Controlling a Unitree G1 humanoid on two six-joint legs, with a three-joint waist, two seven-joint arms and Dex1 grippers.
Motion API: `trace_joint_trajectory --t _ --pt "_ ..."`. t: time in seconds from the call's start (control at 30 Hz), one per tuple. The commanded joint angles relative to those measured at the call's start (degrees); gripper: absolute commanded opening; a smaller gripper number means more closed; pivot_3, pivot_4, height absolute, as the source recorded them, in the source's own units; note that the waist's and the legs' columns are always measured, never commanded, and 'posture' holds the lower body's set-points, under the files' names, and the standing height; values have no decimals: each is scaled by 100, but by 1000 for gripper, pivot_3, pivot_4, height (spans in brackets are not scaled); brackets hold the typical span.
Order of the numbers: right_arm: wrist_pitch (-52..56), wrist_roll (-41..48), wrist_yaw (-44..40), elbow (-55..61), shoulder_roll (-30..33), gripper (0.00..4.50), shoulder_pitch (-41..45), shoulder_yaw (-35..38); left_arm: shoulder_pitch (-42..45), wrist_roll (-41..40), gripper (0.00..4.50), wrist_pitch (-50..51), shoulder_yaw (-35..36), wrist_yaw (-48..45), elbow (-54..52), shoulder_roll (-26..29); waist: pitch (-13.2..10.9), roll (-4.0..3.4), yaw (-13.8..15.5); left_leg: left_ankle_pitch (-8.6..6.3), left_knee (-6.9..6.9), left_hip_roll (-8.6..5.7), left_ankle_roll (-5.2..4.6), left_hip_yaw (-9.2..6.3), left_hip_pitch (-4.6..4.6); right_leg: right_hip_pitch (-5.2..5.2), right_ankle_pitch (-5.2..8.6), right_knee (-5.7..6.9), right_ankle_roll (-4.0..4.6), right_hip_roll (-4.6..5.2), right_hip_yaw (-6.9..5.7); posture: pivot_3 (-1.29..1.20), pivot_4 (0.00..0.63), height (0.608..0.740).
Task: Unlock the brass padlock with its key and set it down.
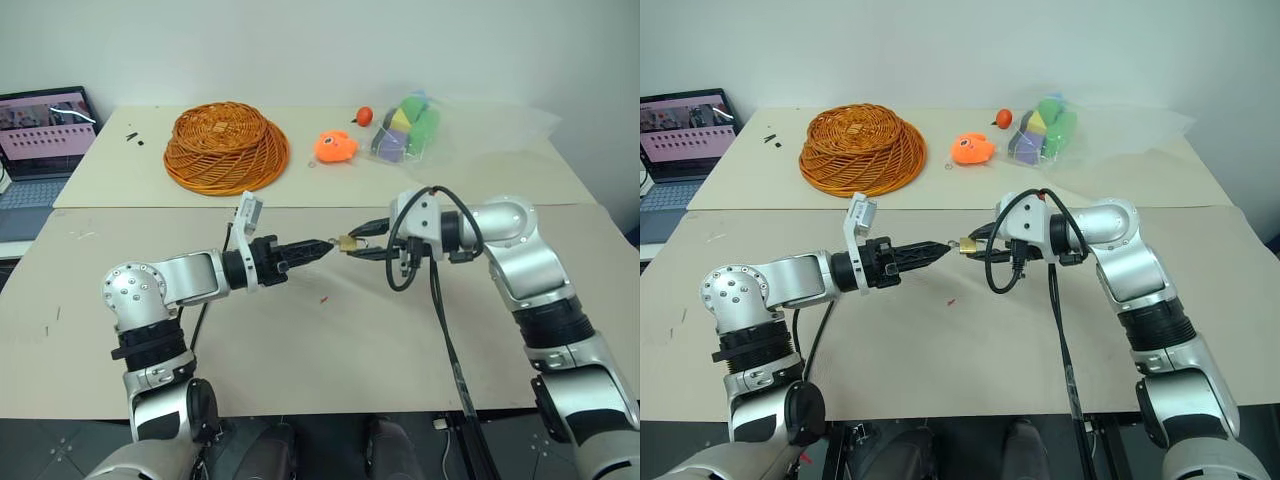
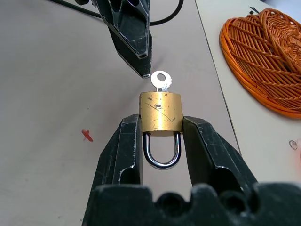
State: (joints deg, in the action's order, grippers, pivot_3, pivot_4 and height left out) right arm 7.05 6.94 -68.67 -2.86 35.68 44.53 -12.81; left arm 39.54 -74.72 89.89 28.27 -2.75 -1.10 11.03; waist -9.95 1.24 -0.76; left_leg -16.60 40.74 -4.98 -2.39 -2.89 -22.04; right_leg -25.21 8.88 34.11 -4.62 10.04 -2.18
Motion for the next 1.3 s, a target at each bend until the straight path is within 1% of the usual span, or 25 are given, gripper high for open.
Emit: trace_joint_trajectory --t 0.03,0.27,0.5,0.9,0.97,1.0,1.03,1.07,1.1,1.3 --pt "25 91 -11 210 78 893 168 156 175 -426 1844 -215 66 261 82 2 0 0 0 0 0 -1 0 0 0 0 0 0 0 0 0 0 150 739" --pt "95 106 0 293 85 893 179 167 224 -785 1844 -592 -150 670 273 -48 0 0 4 0 0 -1 0 0 0 0 0 0 0 0 0 0 150 739" --pt "103 101 5 305 114 893 169 181 50 -1088 1844 -896 -504 976 270 -74 0 0 5 0 0 -1 0 0 -1 1 0 0 0 0 1 0 150 739" --pt "12 66 3 221 138 893 182 159 -77 -1580 1844 -1221 -874 1120 284 346 0 0 5 0 0 -3 0 0 0 0 0 0 0 0 2 0 150 739" --pt "9 66 4 214 129 893 204 156 -87 -1633 1327 -1292 -933 1118 285 393 0 0 5 0 0 -4 0 0 0 0 0 0 0 0 2 0 150 739" --pt "6 64 5 204 124 893 216 154 -93 -1650 1203 -1331 -957 1117 282 409 0 0 6 0 0 -4 0 0 0 0 0 0 0 0 2 0 150 739" --pt "4 63 5 199 122 893 223 154 -106 -1688 771 -1378 -984 1125 274 424 0 0 5 0 0 -3 0 0 0 0 0 0 0 0 2 0 150 739" --pt "0 61 5 198 123 893 228 153 -118 -1734 514 -1411 -1014 1123 263 438 0 0 4 0 0 -3 0 0 0 0 0 0 0 0 2 0 150 739" --pt "-2 60 5 196 122 893 233 153 -128 -1790 35 -1426 -1049 1122 257 458 0 0 1 0 0 -3 0 0 0 0 0 0 0 0 2 0 150 739" --pt "9 62 6 203 113 893 275 148 -195 -2053 9 -1531 -1278 1144 250 609 0 0 4 0 0 -3 0 0 0 0 0 0 0 0 3 0 150 739"
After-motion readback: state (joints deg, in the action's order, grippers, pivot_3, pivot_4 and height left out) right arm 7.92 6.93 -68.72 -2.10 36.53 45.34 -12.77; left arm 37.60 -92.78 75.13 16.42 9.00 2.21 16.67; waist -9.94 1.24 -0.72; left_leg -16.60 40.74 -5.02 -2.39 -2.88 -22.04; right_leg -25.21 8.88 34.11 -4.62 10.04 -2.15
